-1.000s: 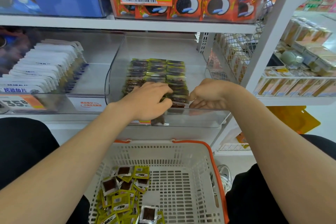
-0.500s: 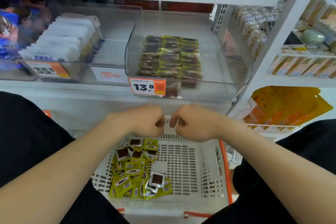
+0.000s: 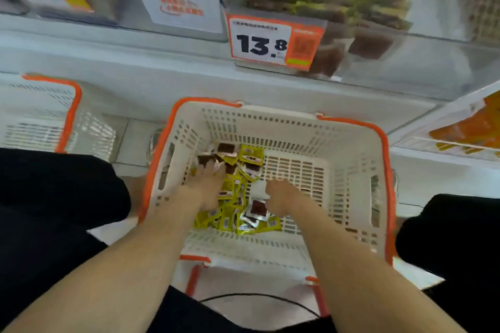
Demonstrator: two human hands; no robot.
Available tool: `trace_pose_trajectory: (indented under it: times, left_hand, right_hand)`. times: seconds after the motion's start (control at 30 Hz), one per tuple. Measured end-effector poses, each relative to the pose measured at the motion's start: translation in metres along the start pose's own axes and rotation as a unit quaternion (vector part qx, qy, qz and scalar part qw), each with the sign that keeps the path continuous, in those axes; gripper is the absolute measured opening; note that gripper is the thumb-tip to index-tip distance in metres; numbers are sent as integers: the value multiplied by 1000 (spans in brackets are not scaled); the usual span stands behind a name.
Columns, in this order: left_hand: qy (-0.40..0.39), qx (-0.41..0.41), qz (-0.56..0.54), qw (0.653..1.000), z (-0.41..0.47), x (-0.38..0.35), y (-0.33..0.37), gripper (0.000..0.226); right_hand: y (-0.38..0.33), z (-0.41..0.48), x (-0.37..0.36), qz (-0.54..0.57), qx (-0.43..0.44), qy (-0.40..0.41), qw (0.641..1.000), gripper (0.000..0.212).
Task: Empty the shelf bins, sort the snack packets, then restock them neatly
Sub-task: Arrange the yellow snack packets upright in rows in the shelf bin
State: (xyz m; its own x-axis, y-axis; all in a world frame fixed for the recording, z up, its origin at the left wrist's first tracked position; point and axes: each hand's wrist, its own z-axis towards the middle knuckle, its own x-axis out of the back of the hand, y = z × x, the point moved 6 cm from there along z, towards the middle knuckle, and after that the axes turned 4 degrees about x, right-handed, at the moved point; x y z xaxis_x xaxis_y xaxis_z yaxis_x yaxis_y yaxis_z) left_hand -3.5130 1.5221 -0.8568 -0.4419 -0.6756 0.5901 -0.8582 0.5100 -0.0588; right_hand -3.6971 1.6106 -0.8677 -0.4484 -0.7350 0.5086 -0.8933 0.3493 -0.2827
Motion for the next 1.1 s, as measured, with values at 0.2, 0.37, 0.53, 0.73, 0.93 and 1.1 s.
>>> trace_pose_trajectory:
  times: [0.2,0.37,0.53,0.73,0.93,1.1]
  left_hand:
    - [99,29,-27,994,39,-38,-2,99]
    - [66,26,-178,981,54,-67,43,95]
    - [86,-4,-167,982,59,-62,72,97]
    - [219,-13,-58,974,57,-44,68,99]
    - [331,-93,30,939,41,-24,80,61]
    - [233,-118,-270,927,49,-17,66,26]
  right_hand:
    - [-22,42,5,17,9,167,986,80]
    - [-19,75,6,-48,113,139,983,106]
    - [33,66,12,-89,40,208,973,66]
    - [77,55,3,47,-30,232,971,72]
    - [101,41,6,213,-91,272,934,22]
    - [102,32,2,530,-63,203,821,15]
